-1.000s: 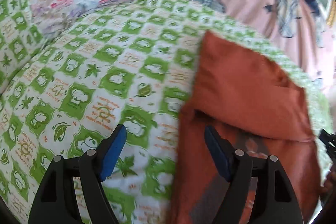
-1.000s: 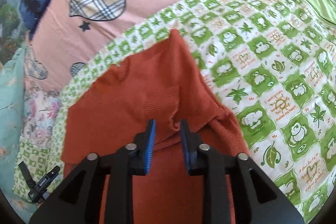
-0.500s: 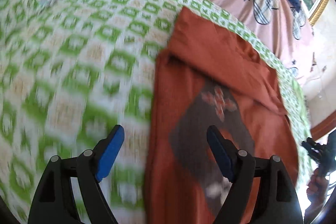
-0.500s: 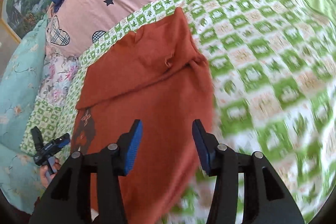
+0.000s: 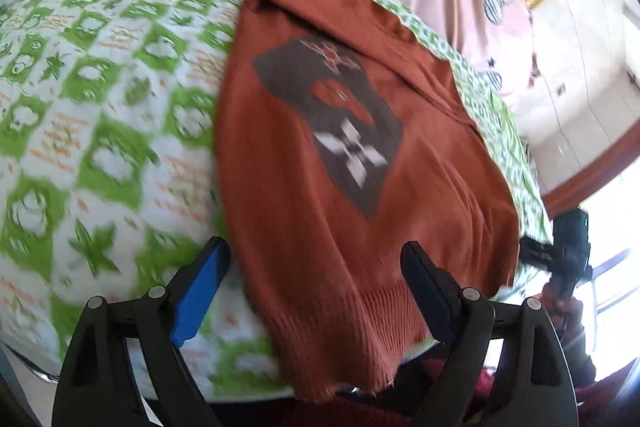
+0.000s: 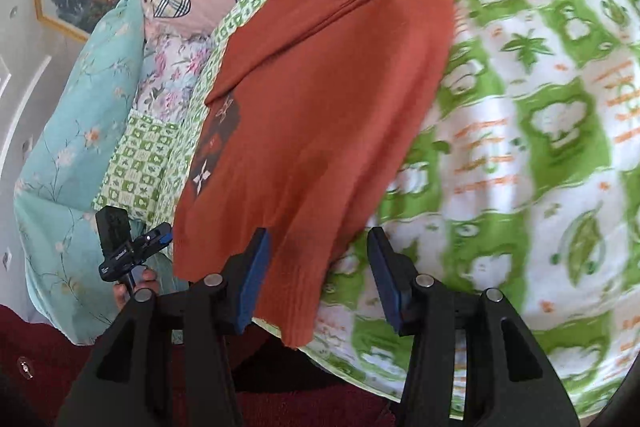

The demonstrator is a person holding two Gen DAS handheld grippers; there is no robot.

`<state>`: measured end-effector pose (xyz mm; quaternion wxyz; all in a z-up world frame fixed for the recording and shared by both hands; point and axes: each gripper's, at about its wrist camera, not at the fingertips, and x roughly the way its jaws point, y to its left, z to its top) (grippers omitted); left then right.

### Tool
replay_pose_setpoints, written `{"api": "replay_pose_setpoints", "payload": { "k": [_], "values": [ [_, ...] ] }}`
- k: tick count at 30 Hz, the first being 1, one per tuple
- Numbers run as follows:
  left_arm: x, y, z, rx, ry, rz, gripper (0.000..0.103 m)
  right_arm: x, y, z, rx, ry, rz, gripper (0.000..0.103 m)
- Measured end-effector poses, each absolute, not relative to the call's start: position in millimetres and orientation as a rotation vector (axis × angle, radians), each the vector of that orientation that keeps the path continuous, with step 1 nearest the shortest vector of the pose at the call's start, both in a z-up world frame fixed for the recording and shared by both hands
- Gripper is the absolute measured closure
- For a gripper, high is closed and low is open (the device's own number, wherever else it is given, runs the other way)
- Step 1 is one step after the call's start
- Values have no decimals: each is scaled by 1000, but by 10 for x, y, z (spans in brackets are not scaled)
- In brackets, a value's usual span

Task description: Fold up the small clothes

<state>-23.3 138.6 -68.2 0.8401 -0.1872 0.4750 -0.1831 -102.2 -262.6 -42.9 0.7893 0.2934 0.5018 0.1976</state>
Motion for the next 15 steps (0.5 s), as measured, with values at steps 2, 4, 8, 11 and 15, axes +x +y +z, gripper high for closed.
{"api": "replay_pose_setpoints", "payload": {
  "k": [2, 4, 8, 11, 15],
  "values": [
    [-299, 1336, -692, -372, 1006, -392, 15, -1010, -2534, -431, 593, 1075, 413, 62],
    [-331, 1271, -689, -340, 1006, -388, 16, -1021, -2501, -400, 547, 1086, 394, 92],
    [-354, 1144, -671, -220, 1017, -351, 50, -1268, -2758, -45, 489, 1007, 338, 96],
    [-369, 1158, -645, -209, 1028, -371, 91, -1431, -2960, 217, 449, 946, 308, 103],
    [-444, 1292, -570, -252, 1009, -387, 88, -1445, -3199, 101, 532, 958, 256, 102]
  ]
}}
